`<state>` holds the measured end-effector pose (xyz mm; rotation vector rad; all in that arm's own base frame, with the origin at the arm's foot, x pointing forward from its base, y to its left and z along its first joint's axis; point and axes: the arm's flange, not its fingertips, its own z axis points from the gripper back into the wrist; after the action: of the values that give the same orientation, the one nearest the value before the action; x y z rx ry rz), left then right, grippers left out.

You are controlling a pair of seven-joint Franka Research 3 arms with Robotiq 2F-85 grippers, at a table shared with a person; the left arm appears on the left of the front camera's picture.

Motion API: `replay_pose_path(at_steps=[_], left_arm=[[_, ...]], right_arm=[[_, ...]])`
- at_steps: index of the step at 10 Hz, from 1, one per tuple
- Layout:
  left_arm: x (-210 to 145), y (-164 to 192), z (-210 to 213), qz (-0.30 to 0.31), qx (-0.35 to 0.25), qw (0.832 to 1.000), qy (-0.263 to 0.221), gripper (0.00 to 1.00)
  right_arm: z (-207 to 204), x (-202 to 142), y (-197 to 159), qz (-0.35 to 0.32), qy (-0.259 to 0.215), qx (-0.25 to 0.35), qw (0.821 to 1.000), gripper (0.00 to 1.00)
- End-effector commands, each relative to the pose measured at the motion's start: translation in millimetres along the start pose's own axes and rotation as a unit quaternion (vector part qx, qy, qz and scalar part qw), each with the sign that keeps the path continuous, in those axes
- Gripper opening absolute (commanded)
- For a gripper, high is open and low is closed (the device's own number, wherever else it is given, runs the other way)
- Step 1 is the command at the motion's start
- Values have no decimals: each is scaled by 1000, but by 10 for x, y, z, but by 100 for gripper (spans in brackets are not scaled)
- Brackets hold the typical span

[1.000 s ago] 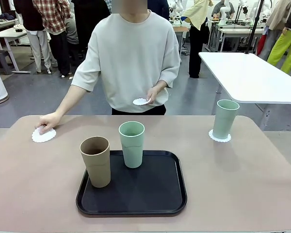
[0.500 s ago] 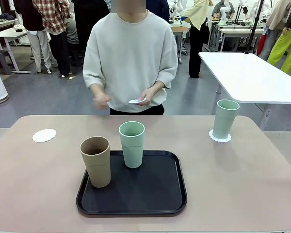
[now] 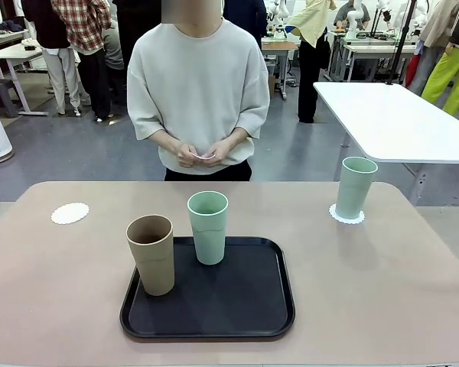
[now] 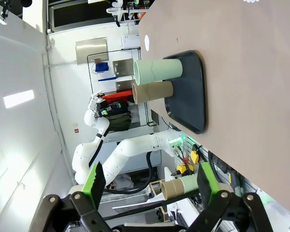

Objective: Place coasters on the table and set cups on them.
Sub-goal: Take one Reusable plastic cup from the Flat Tray and place it on a coaster set by the human.

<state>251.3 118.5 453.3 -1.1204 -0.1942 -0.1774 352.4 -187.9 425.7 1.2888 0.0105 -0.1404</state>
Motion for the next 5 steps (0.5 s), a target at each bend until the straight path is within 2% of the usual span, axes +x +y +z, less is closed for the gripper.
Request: replay_pose_path(at_steps=[1, 3, 5], left_arm=[[229, -129, -46, -46, 31, 998, 31, 100], [434, -209, -182, -133, 91, 984, 76, 100], [674, -253, -496, -228, 154, 957, 90, 100]], right_arm=[[0, -5, 4, 1, 2, 4, 1000, 100], [0, -5, 4, 1, 2, 4, 1000, 100], [0, -5, 4, 1, 2, 4, 1000, 100]])
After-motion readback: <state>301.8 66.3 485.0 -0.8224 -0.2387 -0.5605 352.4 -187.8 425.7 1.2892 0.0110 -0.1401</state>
